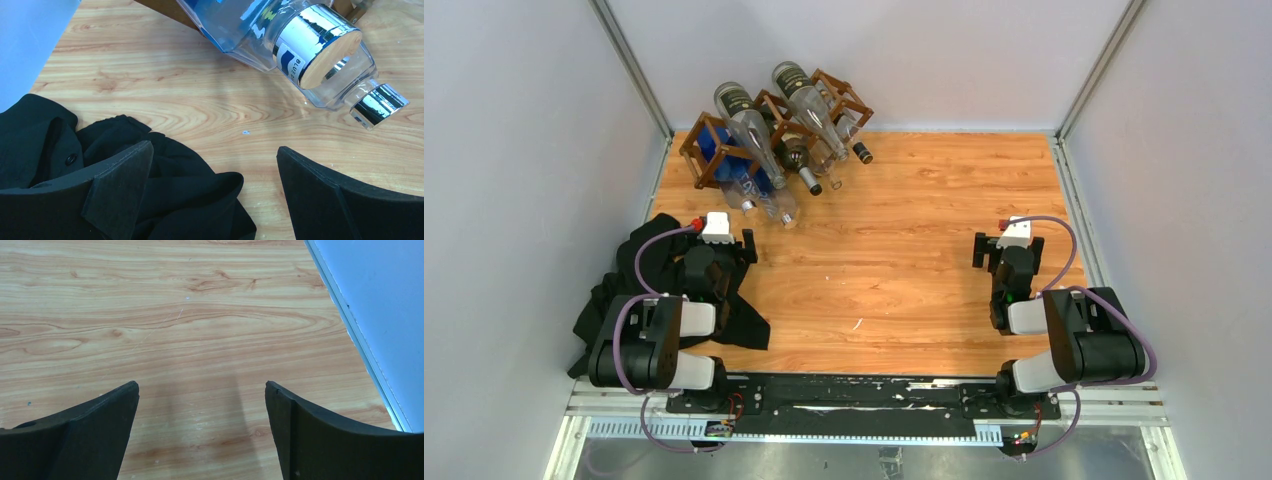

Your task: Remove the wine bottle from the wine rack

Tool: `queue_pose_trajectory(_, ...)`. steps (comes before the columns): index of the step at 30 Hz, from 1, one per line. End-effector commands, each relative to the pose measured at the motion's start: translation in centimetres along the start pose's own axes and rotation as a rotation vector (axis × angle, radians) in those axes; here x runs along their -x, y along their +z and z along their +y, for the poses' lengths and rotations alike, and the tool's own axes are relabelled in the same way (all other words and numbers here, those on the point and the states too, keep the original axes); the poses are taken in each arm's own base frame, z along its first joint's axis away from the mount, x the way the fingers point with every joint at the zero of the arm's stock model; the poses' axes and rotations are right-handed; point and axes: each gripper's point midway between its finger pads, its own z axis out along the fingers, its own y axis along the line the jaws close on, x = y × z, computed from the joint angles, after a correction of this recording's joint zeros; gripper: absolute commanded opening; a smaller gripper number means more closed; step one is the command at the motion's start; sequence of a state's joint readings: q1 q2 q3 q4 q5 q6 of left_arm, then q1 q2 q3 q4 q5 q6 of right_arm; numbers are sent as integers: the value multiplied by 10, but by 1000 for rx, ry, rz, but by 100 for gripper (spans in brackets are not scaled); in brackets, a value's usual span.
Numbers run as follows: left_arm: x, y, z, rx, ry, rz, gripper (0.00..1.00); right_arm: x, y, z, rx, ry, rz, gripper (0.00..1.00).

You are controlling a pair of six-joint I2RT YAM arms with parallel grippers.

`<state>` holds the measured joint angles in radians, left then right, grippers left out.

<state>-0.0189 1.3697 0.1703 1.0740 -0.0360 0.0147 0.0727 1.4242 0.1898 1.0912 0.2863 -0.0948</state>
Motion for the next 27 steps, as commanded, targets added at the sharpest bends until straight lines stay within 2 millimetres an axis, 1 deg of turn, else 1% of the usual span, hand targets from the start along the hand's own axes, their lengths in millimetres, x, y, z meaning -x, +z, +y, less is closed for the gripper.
queue_pose_trajectory(1, 10, 5, 4, 21, -4, -29, 100, 8, 5, 6, 29, -11, -18, 100)
queue_pose_trajectory(5, 10, 5, 3, 14, 1, -27, 100, 8, 5, 5, 29, -11, -18, 100)
queue_pose_trajectory(7, 10, 6, -1, -12, 12, -23, 100, 8, 5, 5, 29, -11, -19, 100)
queue_pose_trajectory(16, 9, 6, -2, -15, 13, -22, 100, 8, 5, 5, 29, -11, -19, 100)
queue_pose_trajectory(17, 11, 6, -3, -25, 21, -28, 100, 10, 5, 5, 24, -10, -24, 100)
queue_pose_trajectory(18, 15, 6, -8, -54, 29, -39, 100, 17, 5, -2, -18, 3, -35, 100)
queue_pose_trajectory(19, 19, 7, -8, -57, 31, -40, 100, 14, 2, -7, -61, -5, -1, 100)
queue_pose_trajectory(20, 23, 8, -7, -51, 30, -26, 100, 26, -1, -11, -89, -5, 7, 100)
queue_pose_trajectory(21, 19, 8, -5, -44, 28, 30, 100, 31, -2, -12, -89, -17, 63, 100)
queue_pose_trajectory(22, 33, 13, -4, -43, 32, 41, 100, 39, -4, -13, -90, -3, 91, 100)
queue_pose_trajectory(24, 45, 15, -6, -71, 68, 89, 100, 62, -10, -15, -81, 30, 76, 100)
queue_pose_trajectory(25, 45, 14, -7, -85, 84, 123, 100, 73, -13, -14, -66, 53, 56, 100)
queue_pose_trajectory(27, 50, 7, -10, -126, 95, 165, 100, 94, -22, -13, -57, 158, 18, 100)
